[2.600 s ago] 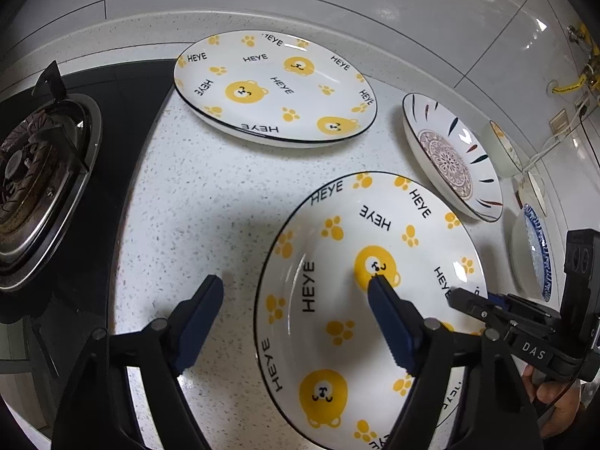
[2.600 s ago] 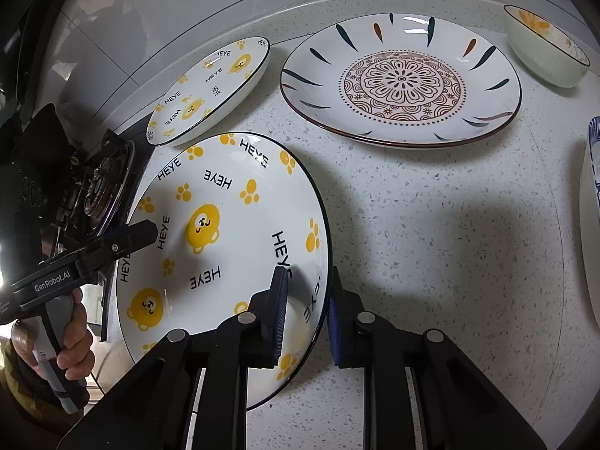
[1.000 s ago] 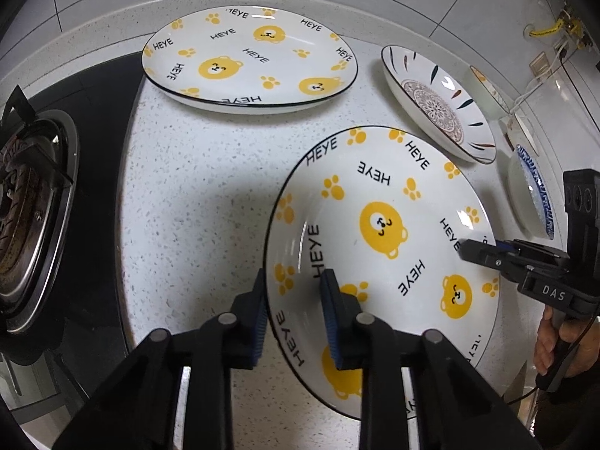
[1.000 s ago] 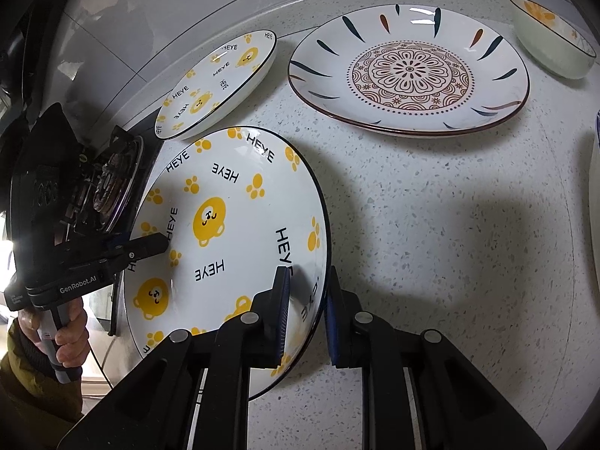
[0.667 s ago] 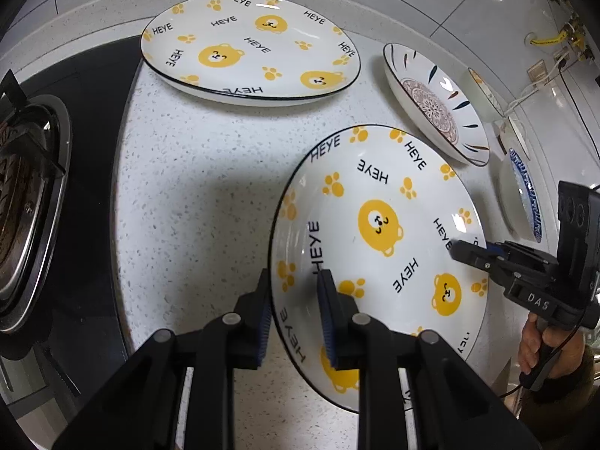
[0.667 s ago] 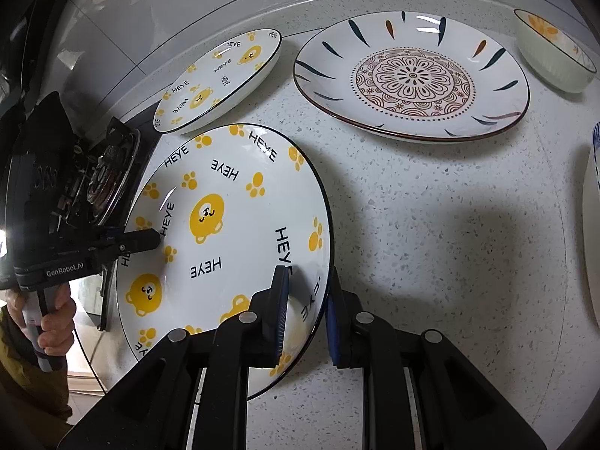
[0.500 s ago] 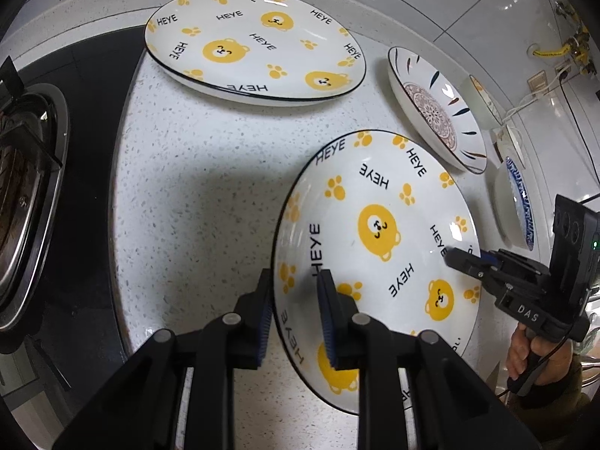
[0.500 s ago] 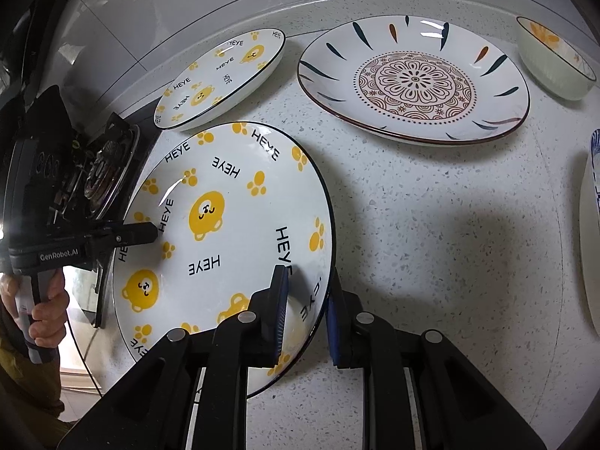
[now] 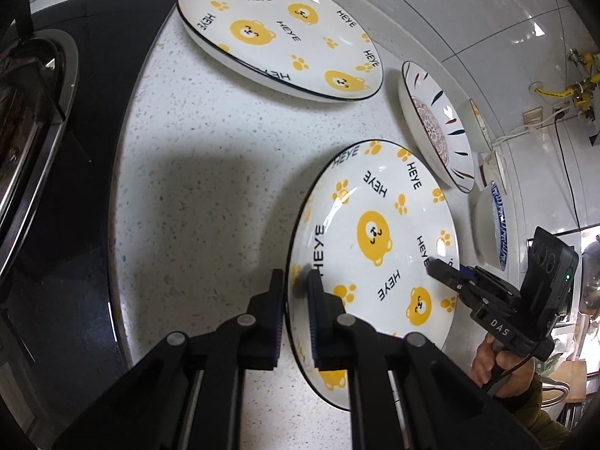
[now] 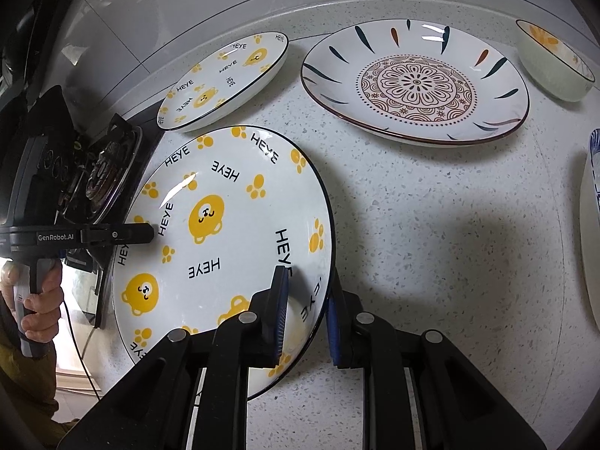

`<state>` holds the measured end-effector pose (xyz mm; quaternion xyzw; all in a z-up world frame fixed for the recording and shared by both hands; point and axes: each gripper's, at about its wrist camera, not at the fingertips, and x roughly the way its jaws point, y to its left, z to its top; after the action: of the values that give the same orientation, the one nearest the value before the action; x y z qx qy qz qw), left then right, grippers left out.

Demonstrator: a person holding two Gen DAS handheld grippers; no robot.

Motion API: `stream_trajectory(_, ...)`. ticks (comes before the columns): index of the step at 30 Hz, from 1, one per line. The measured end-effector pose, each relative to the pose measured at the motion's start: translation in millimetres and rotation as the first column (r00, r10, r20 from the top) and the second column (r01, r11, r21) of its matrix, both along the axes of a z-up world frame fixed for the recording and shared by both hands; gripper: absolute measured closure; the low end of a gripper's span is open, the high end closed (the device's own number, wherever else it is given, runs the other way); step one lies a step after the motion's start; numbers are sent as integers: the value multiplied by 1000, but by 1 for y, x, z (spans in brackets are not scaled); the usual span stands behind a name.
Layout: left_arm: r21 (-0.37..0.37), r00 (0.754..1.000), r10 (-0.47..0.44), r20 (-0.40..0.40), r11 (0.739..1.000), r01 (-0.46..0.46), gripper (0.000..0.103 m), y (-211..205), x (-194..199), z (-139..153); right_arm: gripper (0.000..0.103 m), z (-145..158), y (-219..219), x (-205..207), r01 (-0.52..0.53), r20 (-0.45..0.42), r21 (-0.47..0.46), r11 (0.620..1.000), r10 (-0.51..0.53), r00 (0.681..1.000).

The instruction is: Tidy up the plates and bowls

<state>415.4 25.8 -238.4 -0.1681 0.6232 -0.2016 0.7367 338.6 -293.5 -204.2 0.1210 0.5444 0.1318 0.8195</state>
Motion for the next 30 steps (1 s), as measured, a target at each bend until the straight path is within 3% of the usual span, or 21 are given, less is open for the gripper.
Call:
stream_trajectory(10, -12, 1000, 17, 24, 1000, -17, 93, 14, -23, 23, 87, 19, 9, -16, 11, 18, 18, 1000, -11, 1000)
stream_trajectory(19, -22, 999, -6, 45, 1000, 7, 93, 28, -70, 49, 87, 43, 28, -61, 24, 33, 17, 1000, -25, 999)
stream_trajectory(30, -37, 997, -73, 8, 997, 74, 93, 27, -123, 35, 87, 36, 36, -118, 80, 4, 2, 997, -80, 997)
